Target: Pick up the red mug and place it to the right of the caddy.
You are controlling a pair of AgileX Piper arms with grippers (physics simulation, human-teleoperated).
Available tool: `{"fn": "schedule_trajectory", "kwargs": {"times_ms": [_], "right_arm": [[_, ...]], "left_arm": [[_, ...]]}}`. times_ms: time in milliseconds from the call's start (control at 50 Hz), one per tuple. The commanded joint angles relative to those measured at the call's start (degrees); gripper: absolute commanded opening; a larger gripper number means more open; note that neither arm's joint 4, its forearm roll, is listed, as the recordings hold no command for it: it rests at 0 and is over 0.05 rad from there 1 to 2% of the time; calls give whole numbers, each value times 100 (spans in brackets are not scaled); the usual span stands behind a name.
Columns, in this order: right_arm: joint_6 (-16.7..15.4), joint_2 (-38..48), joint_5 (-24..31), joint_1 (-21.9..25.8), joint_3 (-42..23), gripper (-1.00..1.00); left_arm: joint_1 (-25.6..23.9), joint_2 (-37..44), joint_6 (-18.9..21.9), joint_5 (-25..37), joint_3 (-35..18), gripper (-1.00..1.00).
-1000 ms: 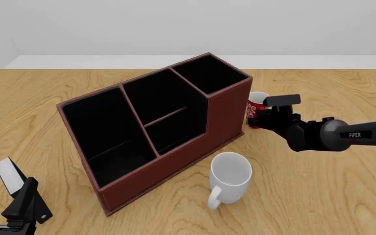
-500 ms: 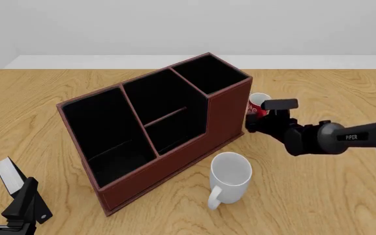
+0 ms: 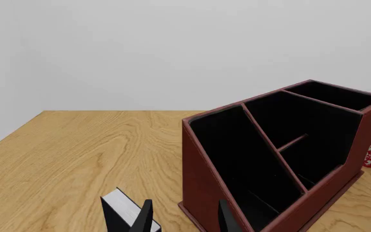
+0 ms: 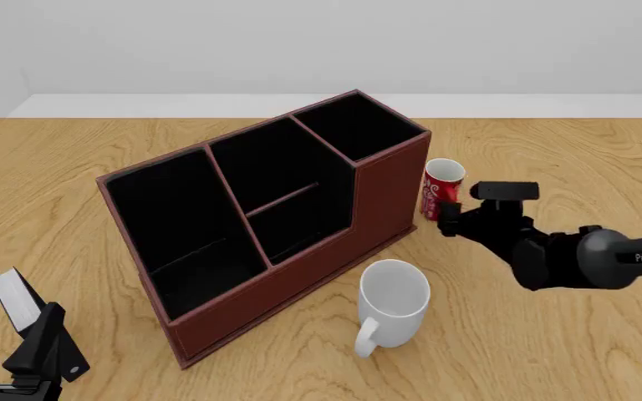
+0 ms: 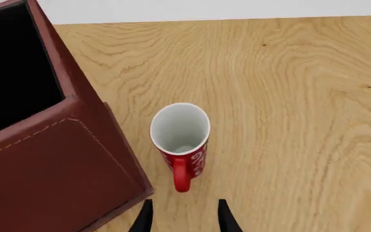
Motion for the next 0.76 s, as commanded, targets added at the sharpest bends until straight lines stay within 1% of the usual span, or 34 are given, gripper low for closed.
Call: {"fn": "schedule_trajectory", "kwargs": {"times_ms": [20,180,200,220,380,400,420,480,500,540,580,640,660,720,740,760], "right_arm": [[57,-640,-261,-143,738,100],[42,-685,-277,-141,780,100],[96,-2002,-81,-142,1531,100],[102,-2639,123,-118,1805,100],[102,-2649,131,-118,1807,100],[89,-4878,1216,-91,2542,100],[112,-5418,1561,-95,2649,100],[95,-6424,2323,-95,2773,100],[89,-6549,2430,-94,2781,100],[-41,-7299,3046,-151,2790,100],[38,-7909,3639,-116,2732,100],[36,-8462,4169,-100,2675,100],[11,-8874,4561,-113,2614,100],[11,-8888,4577,-113,2612,100],[-75,-9778,5515,-94,2361,100],[-101,-10060,5845,-53,2253,100]], "left_arm": [[0,0,1,0,0,100],[0,0,1,0,0,100],[-1,-1,0,0,0,100],[-1,0,0,0,0,100],[-1,0,0,0,0,100],[1,0,0,0,0,100],[-2,0,0,0,0,100],[-1,0,0,0,0,100],[0,-1,-1,0,0,100],[1,0,0,0,0,100],[1,0,-1,0,0,100],[-1,2,-2,0,0,100],[-1,1,-1,0,0,100],[-1,1,-1,0,0,100],[0,-1,0,0,0,100],[0,-1,1,0,0,100]]}}
